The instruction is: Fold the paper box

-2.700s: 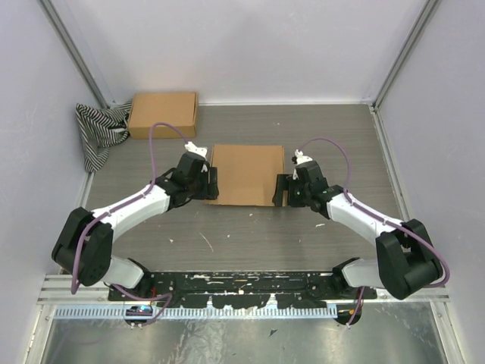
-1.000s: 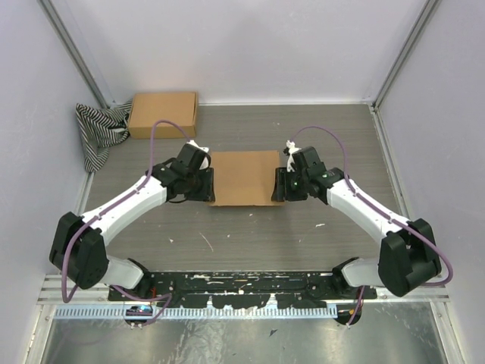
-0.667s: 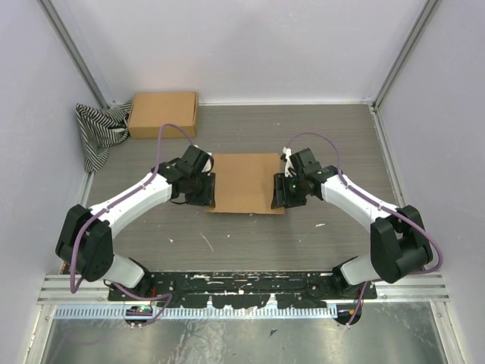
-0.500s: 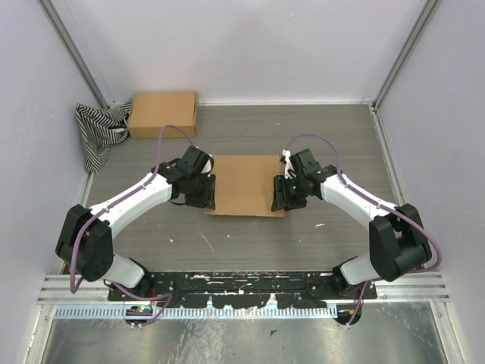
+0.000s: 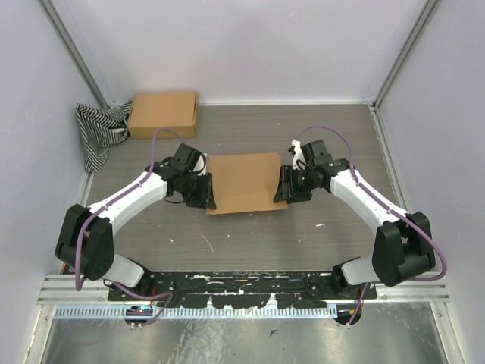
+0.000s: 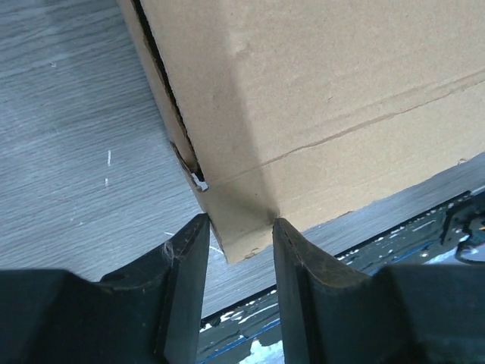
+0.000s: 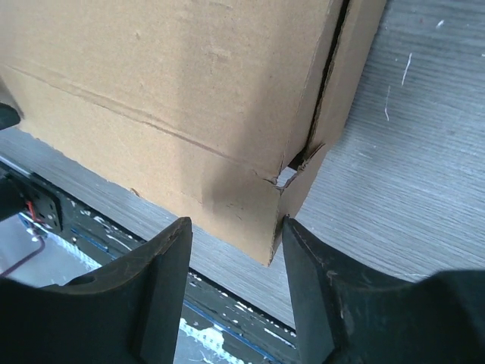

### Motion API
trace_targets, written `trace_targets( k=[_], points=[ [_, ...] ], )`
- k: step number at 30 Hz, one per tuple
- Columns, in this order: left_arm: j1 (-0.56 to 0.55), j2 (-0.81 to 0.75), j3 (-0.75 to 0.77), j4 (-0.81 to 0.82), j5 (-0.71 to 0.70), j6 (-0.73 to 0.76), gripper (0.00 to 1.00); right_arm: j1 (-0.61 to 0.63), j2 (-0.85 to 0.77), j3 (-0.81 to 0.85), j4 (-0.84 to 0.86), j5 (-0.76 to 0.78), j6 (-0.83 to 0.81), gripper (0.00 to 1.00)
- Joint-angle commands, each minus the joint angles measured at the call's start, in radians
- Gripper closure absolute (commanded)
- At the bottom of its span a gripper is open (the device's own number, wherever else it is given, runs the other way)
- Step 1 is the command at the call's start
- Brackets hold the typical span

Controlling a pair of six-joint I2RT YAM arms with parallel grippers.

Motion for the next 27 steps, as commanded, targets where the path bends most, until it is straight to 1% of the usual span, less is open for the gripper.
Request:
trace_targets(
  k=[1,9,15,17,20,27],
  points=[
    [0.048,0.020,0.004,0.106,0.146,-0.034,0.56,-0.009,-0.002,0.072,0.059,-0.098,0.043,0.44],
    [0.104,0.132,0.151,0.090,0.195,-0.031,0.56,-0.051,0.097,0.165,0.064,-0.120,0.038,0.45],
    [0.139,0.219,0.255,0.051,0.215,-0.018,0.56,-0.059,0.164,0.188,0.050,-0.072,0.016,0.45],
    [0.142,0.229,0.259,0.034,0.213,-0.006,0.56,-0.058,0.164,0.169,0.051,-0.052,0.009,0.45],
    [0.143,0.228,0.227,0.050,0.209,-0.005,0.55,-0.058,0.153,0.130,0.065,-0.018,0.000,0.45],
    [0.141,0.236,0.179,0.090,0.239,-0.029,0.56,-0.062,0.155,0.063,0.133,-0.049,0.021,0.45]
  ],
)
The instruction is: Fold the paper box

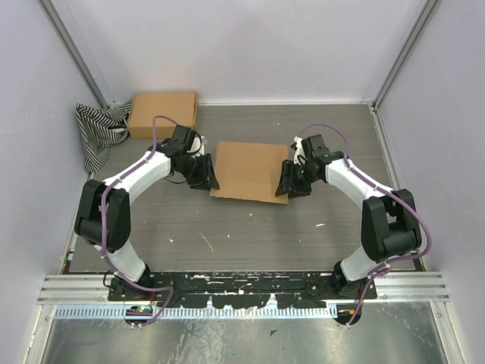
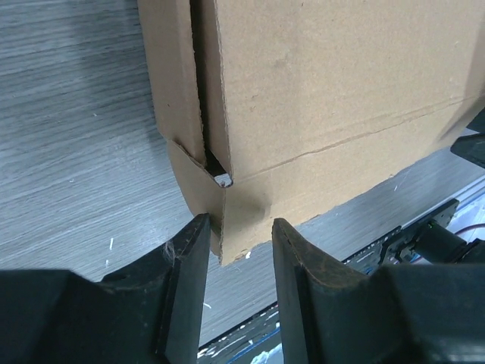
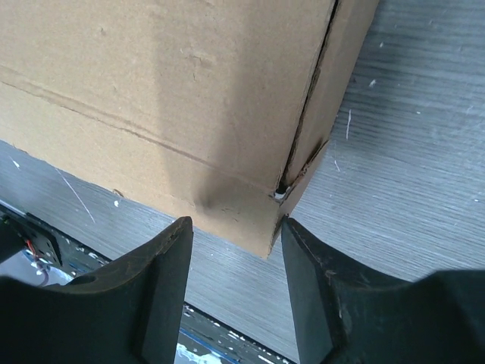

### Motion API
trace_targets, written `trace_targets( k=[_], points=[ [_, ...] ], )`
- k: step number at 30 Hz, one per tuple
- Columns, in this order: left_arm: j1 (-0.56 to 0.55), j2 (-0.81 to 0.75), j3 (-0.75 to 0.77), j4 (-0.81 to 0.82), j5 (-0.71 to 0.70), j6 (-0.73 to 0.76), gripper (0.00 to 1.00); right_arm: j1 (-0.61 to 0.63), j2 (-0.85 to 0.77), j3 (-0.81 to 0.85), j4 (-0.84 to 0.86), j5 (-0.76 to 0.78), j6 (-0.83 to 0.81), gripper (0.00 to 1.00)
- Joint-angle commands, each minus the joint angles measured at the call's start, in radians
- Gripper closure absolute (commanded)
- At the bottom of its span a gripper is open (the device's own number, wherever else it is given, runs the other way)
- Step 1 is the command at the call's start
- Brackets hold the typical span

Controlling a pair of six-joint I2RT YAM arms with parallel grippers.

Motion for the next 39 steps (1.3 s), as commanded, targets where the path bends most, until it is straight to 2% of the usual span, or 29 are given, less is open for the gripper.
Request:
trace_targets(
  k=[1,13,29,35,39],
  points=[
    [-0.009,0.008,-0.027,0.048,0.084,-0.024,0.56,0.010,-0.022,-0.010,0.075,-0.063,0.015,0.45],
    [-0.007,0.019,-0.034,0.099,0.143,-0.068,0.58,-0.035,-0.011,0.039,0.096,-0.174,0.050,0.46],
    [0.048,0.220,0.299,-0.004,0.184,-0.058,0.59,-0.064,0.178,0.285,0.130,-0.236,0.115,0.46],
    [0.086,0.270,0.338,-0.018,0.216,-0.057,0.59,-0.092,0.232,0.372,0.104,-0.253,0.090,0.43],
    [0.094,0.279,0.331,-0.007,0.227,-0.059,0.59,-0.093,0.232,0.382,0.066,-0.180,0.039,0.40]
  ],
)
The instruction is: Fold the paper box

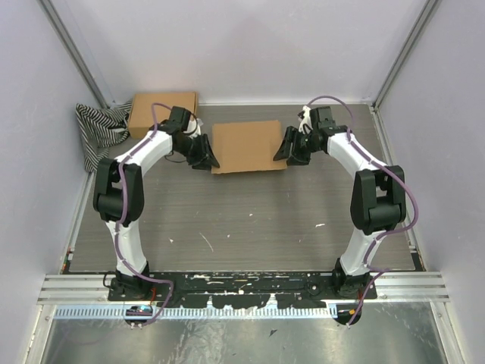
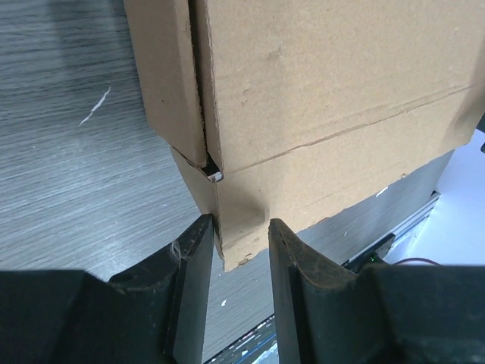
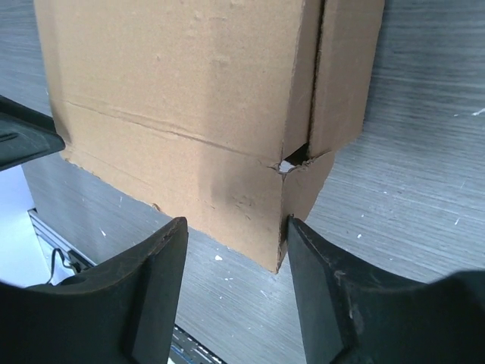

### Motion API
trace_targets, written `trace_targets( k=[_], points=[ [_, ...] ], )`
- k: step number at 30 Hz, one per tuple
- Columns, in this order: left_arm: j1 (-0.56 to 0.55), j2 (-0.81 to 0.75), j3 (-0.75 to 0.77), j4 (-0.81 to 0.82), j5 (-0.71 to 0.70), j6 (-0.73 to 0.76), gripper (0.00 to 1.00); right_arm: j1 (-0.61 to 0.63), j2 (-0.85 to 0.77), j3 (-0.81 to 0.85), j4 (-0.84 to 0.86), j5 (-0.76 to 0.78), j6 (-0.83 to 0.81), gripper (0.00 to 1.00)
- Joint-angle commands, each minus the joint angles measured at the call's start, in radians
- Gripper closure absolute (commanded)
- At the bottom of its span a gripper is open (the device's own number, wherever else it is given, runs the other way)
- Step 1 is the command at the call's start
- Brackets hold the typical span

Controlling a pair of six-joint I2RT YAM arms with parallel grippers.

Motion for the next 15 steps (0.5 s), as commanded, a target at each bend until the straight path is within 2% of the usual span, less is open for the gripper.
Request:
trace_targets(
  k=[1,8,15],
  points=[
    [-0.011,0.015,0.024,0.029,0.121,-0.017,0.59,0.018,-0.023,0.041,0.007,-0.026,-0.034,0.39],
    [-0.012,0.017,-0.001,0.047,0.129,-0.023,0.61,0.019,-0.085,-0.115,0.090,0.081,-0.051,0.38],
    [-0.008,0.003,-0.029,0.054,0.138,-0.027,0.65,0.019,-0.096,-0.155,0.093,0.081,-0.045,0.38]
  ],
)
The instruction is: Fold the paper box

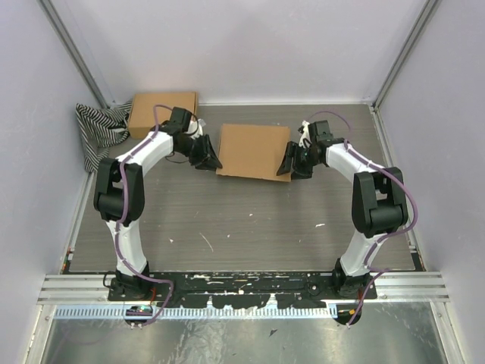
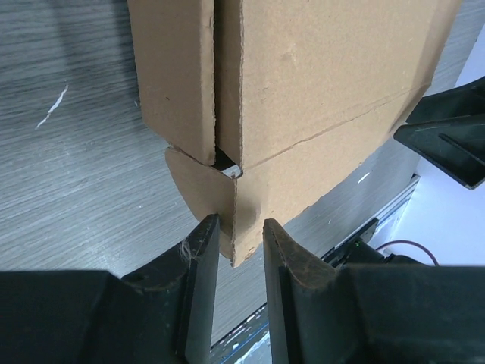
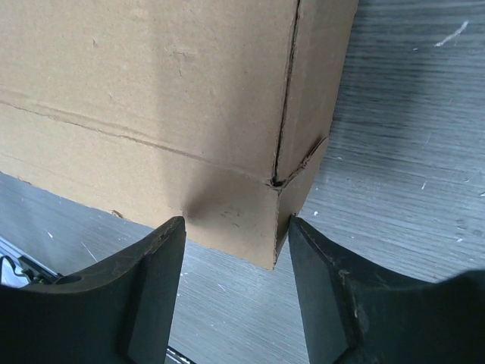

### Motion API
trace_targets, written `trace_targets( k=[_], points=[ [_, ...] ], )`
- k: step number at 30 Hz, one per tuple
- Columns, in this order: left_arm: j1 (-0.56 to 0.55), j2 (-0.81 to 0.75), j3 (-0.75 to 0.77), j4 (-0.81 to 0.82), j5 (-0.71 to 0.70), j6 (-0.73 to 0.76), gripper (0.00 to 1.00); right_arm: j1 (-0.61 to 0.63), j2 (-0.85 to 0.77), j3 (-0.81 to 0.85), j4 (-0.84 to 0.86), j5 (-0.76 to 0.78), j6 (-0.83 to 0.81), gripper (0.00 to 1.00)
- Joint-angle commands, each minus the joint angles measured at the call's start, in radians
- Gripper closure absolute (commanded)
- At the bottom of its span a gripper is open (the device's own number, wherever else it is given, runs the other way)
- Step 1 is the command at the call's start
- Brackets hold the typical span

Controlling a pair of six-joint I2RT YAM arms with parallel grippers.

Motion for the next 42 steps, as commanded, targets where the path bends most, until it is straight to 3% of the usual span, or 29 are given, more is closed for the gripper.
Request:
trace_targets(
  k=[1,10,17,22,26,36,42],
  points=[
    [-0.006,-0.011,-0.027,0.029,0.057,-0.018,0.65,0.012,-0.068,0.008,0.032,0.004,-0.005,0.37],
    [0.001,-0.079,-0.137,0.069,-0.036,-0.016,0.42,0.011,-0.167,-0.043,0.020,0.166,-0.028,0.31],
    [-0.011,-0.172,-0.300,0.302,-0.106,-0.086,0.30,0.013,-0.236,-0.226,0.238,0.159,0.002,0.30],
    [-0.065,-0.217,-0.346,0.398,-0.250,-0.057,0.29,0.039,-0.250,-0.346,0.473,0.175,0.040,0.30],
    [-0.129,-0.265,-0.394,0.459,-0.390,0.002,0.29,0.055,-0.258,-0.397,0.564,0.204,0.048,0.31],
    [-0.155,-0.299,-0.494,0.522,-0.563,0.035,0.29,0.075,-0.249,-0.436,0.614,0.275,0.044,0.32],
    [-0.160,-0.289,-0.501,0.574,-0.586,0.048,0.29,0.081,-0.218,-0.433,0.659,0.274,0.053,0.33]
  ],
)
